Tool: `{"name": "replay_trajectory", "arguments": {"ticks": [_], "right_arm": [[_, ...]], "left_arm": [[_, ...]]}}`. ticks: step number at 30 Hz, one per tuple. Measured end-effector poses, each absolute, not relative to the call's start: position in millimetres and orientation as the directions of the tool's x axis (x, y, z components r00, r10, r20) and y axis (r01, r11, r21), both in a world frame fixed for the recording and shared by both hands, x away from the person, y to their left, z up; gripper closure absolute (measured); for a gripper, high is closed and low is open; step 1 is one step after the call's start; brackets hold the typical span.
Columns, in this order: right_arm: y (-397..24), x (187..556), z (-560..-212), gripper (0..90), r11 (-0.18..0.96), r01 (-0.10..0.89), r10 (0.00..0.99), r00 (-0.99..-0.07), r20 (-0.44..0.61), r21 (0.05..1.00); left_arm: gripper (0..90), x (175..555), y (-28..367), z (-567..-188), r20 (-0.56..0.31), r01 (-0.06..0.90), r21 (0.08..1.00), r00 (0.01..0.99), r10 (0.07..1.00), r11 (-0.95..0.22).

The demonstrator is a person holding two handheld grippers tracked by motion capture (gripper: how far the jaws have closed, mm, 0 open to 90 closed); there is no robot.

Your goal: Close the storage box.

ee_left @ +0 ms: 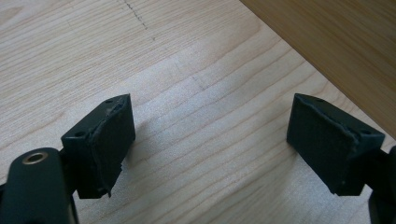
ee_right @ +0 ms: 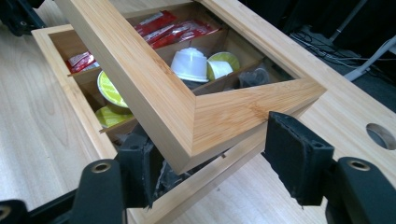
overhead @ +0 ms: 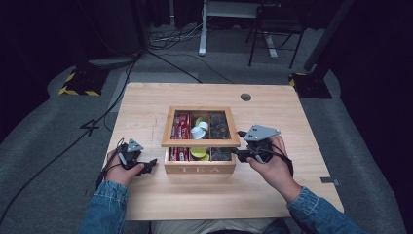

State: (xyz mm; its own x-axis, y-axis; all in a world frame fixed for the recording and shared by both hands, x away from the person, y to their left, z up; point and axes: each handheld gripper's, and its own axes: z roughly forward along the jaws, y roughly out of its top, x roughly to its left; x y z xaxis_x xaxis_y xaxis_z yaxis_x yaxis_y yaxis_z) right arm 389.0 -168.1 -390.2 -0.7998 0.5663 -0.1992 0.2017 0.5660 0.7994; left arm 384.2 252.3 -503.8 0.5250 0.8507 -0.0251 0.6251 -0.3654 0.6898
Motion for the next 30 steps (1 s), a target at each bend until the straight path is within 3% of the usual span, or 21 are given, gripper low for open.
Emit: {"name": "replay_trajectory", "arguments": {"ticks": [30], "right_arm": [[-174, 382, -414, 38.1, 0.598, 0.309, 0.525, -0.848, -0.070, 0.739]], "left_arm": [[15.7, 384, 252, -504, -0.025, 0.625, 0.691, 0.525, 0.851, -0.364]]}}
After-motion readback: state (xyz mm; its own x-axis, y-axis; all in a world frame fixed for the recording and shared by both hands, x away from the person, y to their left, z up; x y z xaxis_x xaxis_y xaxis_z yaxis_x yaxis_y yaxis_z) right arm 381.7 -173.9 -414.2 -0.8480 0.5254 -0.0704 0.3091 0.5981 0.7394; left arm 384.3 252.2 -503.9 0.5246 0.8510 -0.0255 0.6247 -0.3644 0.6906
